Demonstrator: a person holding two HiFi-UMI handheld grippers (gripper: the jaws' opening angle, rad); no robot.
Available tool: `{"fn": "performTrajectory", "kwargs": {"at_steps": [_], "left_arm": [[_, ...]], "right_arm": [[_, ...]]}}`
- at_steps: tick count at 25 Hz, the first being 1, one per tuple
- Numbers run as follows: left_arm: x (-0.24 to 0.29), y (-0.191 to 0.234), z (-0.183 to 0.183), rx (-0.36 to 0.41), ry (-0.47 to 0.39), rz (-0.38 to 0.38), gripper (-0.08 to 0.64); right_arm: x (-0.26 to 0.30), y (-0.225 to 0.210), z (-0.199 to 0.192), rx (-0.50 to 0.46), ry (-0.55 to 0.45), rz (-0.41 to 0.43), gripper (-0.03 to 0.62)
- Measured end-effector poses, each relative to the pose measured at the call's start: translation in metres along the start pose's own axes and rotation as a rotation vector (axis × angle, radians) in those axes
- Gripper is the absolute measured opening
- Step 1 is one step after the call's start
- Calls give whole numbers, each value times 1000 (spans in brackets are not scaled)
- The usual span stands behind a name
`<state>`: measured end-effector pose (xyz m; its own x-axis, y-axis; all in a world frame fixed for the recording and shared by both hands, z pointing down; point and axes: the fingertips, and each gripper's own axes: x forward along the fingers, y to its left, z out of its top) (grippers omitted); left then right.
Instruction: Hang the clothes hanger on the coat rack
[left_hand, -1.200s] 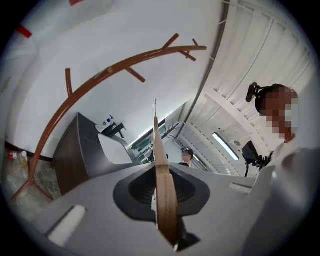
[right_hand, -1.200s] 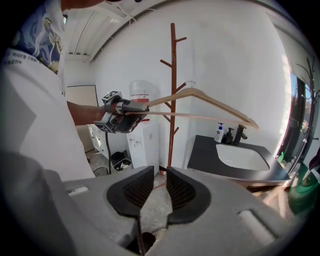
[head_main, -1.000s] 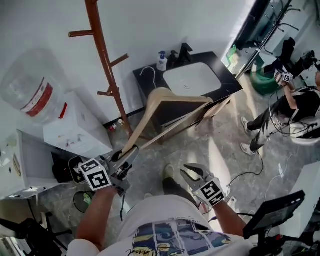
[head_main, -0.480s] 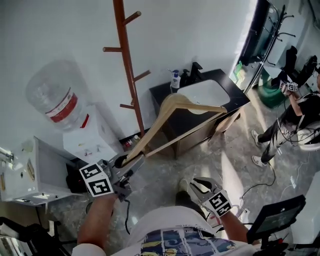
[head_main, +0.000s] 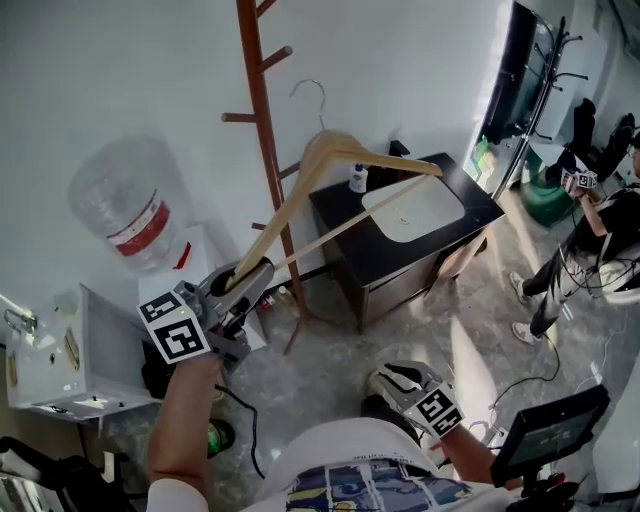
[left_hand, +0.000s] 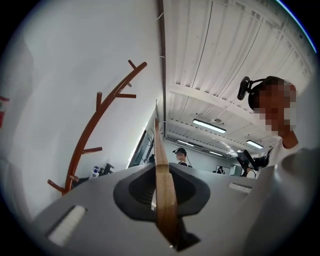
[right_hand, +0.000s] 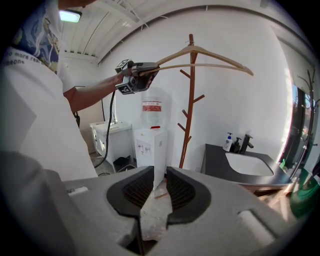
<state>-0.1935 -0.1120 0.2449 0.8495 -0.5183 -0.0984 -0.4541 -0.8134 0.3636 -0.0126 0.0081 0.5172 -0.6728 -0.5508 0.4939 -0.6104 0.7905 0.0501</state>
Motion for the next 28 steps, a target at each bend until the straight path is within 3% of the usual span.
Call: {"fn": "performTrajectory", "kwargs": {"at_steps": [14, 28], "left_arm": [[30, 58, 69, 68, -28, 82, 34], [36, 119, 69, 77, -52, 199, 34]], "right_arm": [[-12, -37, -18, 72, -8, -45, 81], [9, -112, -7, 34, -13, -11, 80]]}}
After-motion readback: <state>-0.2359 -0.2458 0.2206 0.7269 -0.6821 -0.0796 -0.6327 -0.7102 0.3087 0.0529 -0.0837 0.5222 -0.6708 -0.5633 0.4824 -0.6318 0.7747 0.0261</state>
